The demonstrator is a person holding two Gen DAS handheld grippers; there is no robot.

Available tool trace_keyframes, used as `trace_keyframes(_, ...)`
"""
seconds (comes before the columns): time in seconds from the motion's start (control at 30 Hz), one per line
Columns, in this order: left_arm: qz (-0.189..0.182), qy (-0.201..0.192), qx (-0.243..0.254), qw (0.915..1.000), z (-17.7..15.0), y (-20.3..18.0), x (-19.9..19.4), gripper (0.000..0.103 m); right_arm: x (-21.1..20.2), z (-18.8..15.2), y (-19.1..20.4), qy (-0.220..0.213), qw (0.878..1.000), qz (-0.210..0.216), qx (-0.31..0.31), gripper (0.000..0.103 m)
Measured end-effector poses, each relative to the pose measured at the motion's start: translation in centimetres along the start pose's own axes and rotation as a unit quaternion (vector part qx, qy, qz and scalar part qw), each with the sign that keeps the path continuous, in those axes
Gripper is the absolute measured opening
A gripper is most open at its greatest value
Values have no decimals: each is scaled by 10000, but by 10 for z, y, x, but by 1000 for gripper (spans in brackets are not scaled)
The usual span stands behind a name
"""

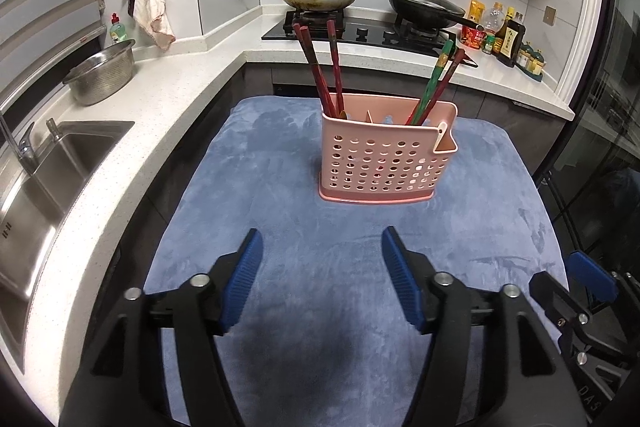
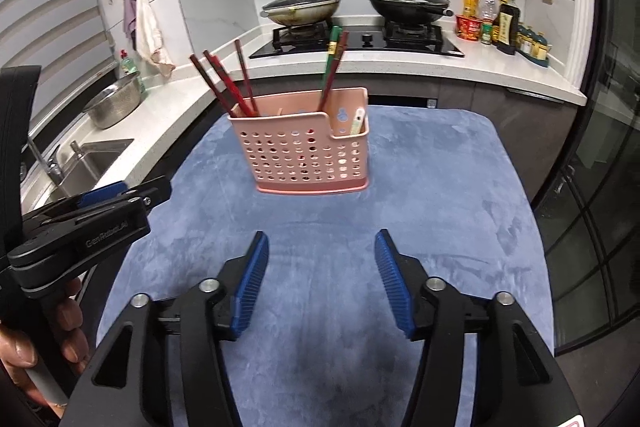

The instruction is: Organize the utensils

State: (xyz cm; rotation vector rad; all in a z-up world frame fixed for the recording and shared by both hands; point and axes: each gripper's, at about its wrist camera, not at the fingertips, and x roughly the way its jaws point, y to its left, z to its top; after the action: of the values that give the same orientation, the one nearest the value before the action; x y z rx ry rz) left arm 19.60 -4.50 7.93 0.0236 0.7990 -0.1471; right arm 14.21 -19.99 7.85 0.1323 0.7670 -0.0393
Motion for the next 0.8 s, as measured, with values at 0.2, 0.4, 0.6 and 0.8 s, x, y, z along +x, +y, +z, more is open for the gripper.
trace_keyframes(0.2,133,-15,18,9999,-3,1,-2,81,-2,1,-4,-18,10000,-30,70,62)
trace_keyframes(0.4,198,20,7,9998,-5,1,-3,91,-2,-1,-5,-30,9998,-179,-1,71)
trace_keyframes(0.6,177,65,24,9998,-7,1,-4,93,-4,1,-6,-54,9999,-161,31,84)
trace_keyframes(0.8,214,106,39,9997,-10,0,-2,94,-4,1,-8,-64,9997,-239,42,85)
